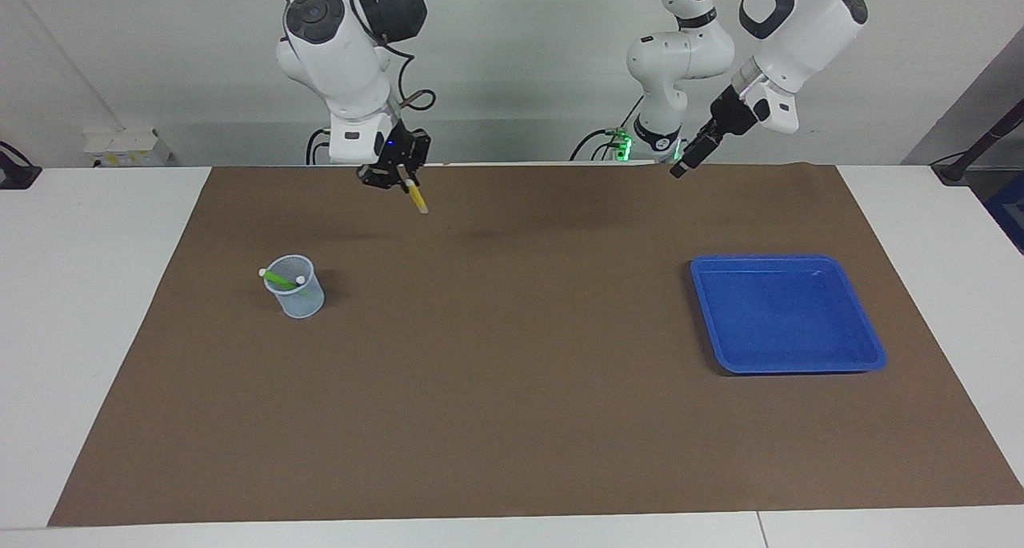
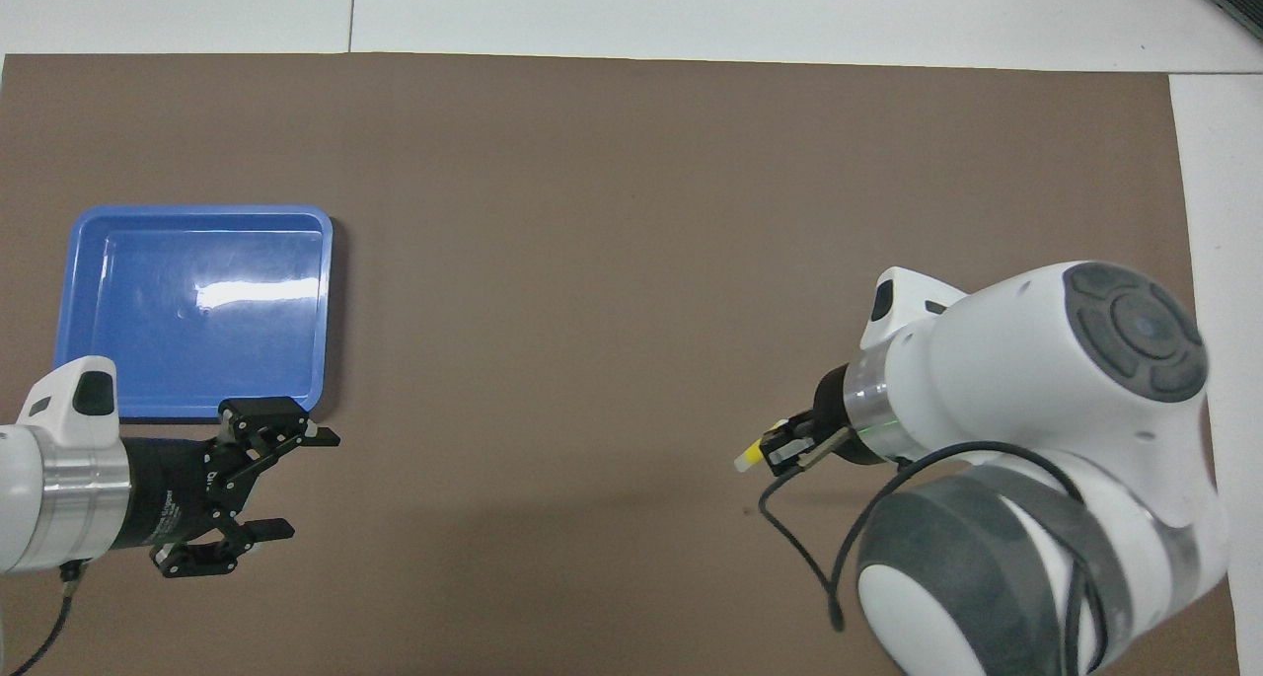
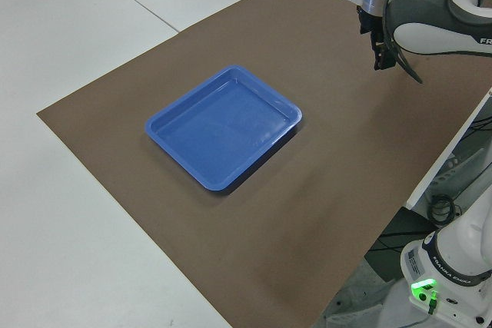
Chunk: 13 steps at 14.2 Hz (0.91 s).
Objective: Transfer and insert pens with both arms
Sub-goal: 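Carry the yellow pen to the cup with the right gripper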
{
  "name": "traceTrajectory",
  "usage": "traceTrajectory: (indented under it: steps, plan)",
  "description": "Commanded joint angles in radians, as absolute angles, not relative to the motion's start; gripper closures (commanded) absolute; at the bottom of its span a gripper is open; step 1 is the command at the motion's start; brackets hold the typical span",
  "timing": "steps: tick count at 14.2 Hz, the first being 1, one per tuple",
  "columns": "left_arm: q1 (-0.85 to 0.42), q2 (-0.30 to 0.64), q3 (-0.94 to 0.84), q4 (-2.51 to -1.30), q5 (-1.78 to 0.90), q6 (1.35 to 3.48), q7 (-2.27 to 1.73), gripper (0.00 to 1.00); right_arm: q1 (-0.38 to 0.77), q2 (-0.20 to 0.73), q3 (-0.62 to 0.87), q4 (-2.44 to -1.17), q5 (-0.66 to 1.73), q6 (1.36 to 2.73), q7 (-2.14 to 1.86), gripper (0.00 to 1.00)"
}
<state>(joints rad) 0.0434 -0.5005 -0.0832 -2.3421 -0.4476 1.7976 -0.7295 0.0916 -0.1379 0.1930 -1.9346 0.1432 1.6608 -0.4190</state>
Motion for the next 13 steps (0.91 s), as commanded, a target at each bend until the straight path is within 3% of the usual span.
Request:
traceTrajectory:
  steps: [1,6,10,13]
  plan:
    - [0.118,-0.497,-0.089,-2.307,-0.365,1.756,-0.525,0.0,0.017,-0.144,0.206,-1.927,-0.022,1.629,-0.668,1.0]
    - [0.233,-0.468,-0.077,-2.25,-0.295,1.704,-0.215,0.0,-0.097,-0.156,0.206,-2.014,-0.129,1.793,-0.934,1.0]
    - [0.232,-0.418,-0.075,-2.179,-0.213,1.694,-0.207,0.0,-0.173,-0.143,0.206,-2.101,-0.143,2.001,-1.112,1.0]
    - [0.2,-0.377,-0.078,-2.109,-0.14,1.683,-0.207,0.0,-0.184,-0.12,0.206,-2.118,-0.143,2.031,-1.111,1.0]
